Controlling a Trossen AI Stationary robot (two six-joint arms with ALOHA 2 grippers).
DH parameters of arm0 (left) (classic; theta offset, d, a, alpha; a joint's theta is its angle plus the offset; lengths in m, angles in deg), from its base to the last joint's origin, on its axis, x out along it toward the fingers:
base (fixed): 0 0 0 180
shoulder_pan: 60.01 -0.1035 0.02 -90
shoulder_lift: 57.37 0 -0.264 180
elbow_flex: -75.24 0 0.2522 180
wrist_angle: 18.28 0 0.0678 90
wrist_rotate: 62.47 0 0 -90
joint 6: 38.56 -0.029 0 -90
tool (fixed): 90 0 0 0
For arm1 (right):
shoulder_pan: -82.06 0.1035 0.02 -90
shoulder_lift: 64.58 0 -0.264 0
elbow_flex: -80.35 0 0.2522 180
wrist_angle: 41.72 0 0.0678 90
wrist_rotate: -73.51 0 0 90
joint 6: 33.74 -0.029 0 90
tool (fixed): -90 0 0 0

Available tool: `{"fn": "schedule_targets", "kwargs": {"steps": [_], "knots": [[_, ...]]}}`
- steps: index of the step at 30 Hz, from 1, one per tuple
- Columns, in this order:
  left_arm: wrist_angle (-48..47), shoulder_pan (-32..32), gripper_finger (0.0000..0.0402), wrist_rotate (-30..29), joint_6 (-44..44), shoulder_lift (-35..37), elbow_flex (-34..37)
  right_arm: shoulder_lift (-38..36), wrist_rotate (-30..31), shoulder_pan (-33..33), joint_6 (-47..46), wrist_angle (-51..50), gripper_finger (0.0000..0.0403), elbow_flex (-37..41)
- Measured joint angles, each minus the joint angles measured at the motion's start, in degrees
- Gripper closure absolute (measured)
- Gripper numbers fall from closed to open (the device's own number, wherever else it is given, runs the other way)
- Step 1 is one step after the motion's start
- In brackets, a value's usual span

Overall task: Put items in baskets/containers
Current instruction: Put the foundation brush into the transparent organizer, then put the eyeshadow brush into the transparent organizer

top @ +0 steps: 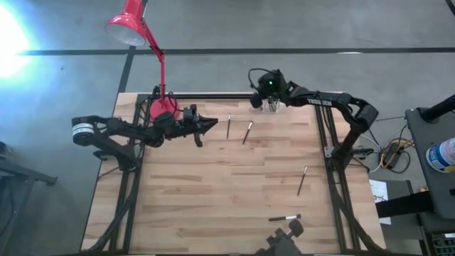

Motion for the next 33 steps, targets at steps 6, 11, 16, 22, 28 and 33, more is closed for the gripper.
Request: {"fn": "schedule_targets", "kwargs": {"steps": [6, 11, 16, 22, 28, 33], "knots": [[-0.3, 0.0, 0.0381, 0.0, -0.1, 0.0, 0.0, 1.9, -0.6, -0.1, -0.5, -2.7, 0.0377, -1.7], [-0.6, 0.0, 0.0381, 0.0, -0.7, 0.0, 0.0, 1.9, -0.5, -0.1, -1.3, -7.5, 0.0359, -3.3], [-0.8, 0.0, 0.0381, 0.0, -0.7, -0.1, 0.0, 1.9, -0.4, -0.1, -1.9, -8.4, 0.0336, -3.9], [-1.5, 0.0, 0.0381, -0.1, -0.8, -0.1, 0.0, 1.8, -0.4, -0.1, -2.8, -9.3, 0.0329, -3.9], [-1.6, -0.1, 0.0381, -0.2, -0.8, -0.1, 0.0, -0.2, -0.2, 0.3, -1.3, -11.9, 0.0363, -3.8], [-2.6, -0.1, 0.0381, -0.2, -1.5, -0.1, 0.1, -5.6, 2.0, 3.6, -1.5, -12.7, 0.0392, -1.6]]}}
